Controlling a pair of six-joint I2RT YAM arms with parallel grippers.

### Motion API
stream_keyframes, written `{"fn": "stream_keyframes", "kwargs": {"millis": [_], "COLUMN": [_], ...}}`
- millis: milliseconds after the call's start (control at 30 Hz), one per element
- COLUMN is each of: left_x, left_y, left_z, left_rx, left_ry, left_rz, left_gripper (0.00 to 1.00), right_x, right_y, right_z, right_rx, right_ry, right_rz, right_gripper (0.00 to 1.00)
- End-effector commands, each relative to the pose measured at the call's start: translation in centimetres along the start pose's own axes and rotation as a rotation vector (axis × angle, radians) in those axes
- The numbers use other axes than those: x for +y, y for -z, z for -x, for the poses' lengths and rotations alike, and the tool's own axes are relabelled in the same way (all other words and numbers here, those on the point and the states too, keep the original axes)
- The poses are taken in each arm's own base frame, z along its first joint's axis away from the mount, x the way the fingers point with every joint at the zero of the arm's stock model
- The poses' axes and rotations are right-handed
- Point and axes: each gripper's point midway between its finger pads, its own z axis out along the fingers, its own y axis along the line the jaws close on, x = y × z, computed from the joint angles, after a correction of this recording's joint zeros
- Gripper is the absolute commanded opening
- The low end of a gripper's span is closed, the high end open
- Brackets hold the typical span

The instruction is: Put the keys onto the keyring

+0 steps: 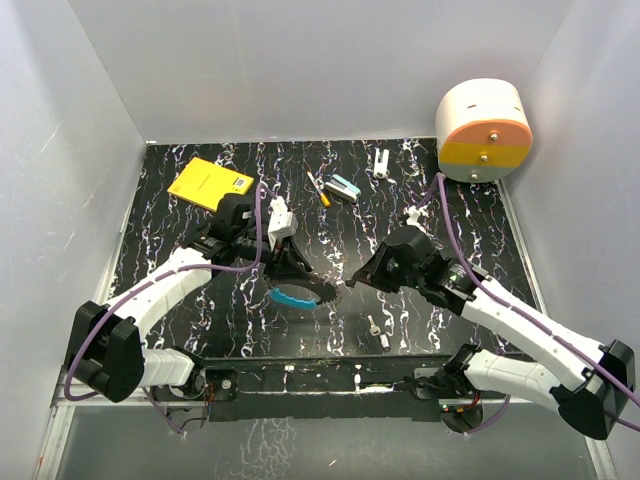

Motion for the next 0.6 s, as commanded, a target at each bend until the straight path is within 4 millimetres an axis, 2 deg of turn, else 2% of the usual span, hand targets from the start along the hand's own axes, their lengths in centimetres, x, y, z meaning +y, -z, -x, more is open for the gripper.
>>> {"fn": "stream_keyframes", "kwargs": {"millis": [0,167,333,567], "left_x": [0.3,0.6,0.4,2.1], "left_y": [-0.1,-0.3,-0.6,-0.9], "left_z": [3.1,3.3,3.4,3.5], "left_rx": [-0.064,-0.075,-0.07,-0.048], "left_ry": [0.065,0.067,0.037,-0.018], "left_rz": [0.03,0.051,0.04,0.113], "left_gripper": [0.0,0.0,0.0,0.0], "right_x": [4.6,6.2,7.1,9.0], "right_y": [0.3,0.7,1.0,0.3], "right_z": [3.8,6.2,7.7,7.9], "right_rx": [-0.152,-0.252,-0.316,-0.303], "right_ry": [-0.104,-0.16,-0.184,-0.195], "right_rz": [0.118,0.152,0.154,0.186], "right_gripper": [0.08,0.08,0.08,0.08]}}
